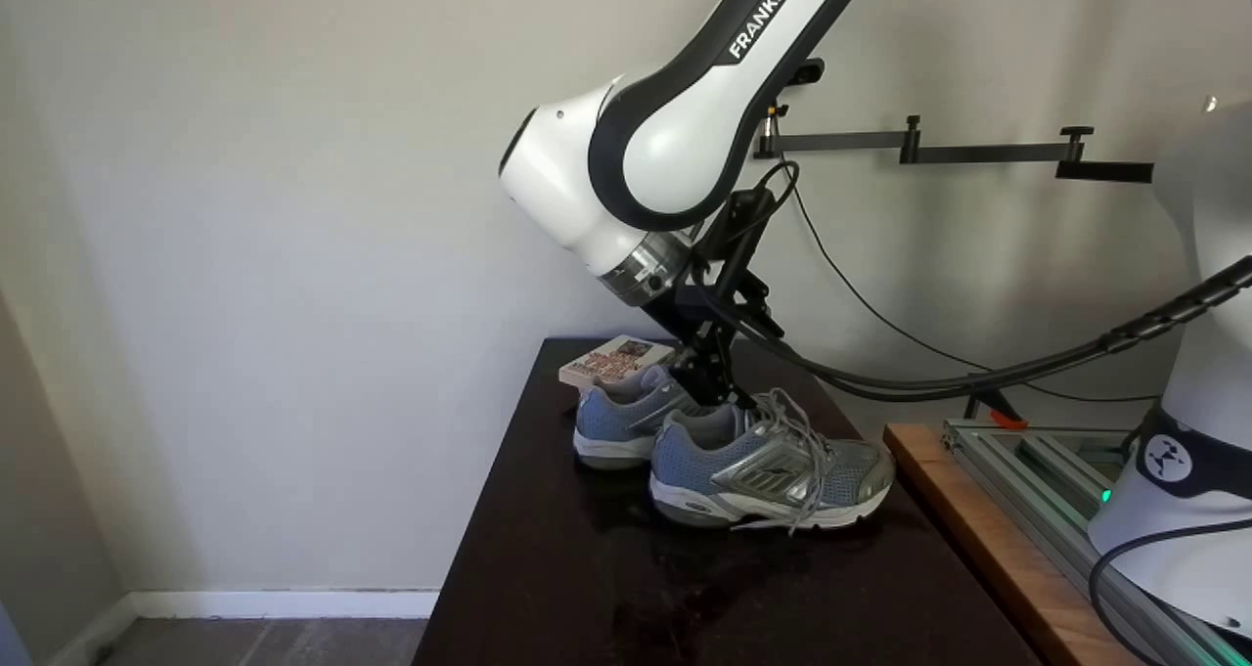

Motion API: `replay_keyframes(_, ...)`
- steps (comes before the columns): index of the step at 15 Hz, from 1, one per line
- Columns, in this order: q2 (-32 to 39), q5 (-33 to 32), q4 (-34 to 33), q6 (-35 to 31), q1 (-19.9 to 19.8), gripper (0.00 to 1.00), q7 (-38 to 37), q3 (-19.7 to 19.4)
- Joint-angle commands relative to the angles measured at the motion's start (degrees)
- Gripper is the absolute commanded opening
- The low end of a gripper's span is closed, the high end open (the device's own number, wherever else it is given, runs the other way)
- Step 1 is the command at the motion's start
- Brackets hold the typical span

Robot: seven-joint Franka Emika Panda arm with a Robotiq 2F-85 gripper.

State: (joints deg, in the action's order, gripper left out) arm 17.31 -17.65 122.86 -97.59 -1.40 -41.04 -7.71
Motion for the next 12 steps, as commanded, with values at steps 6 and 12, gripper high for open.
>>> replay_keyframes(6, -3.8, -1.8, 2.0, 2.0, 1.7, 1.00, -11.4, 0.1)
replay_keyframes(12, -5.2, -1.5, 2.5, 5.3, 1.8, 1.00, -12.9, 0.6)
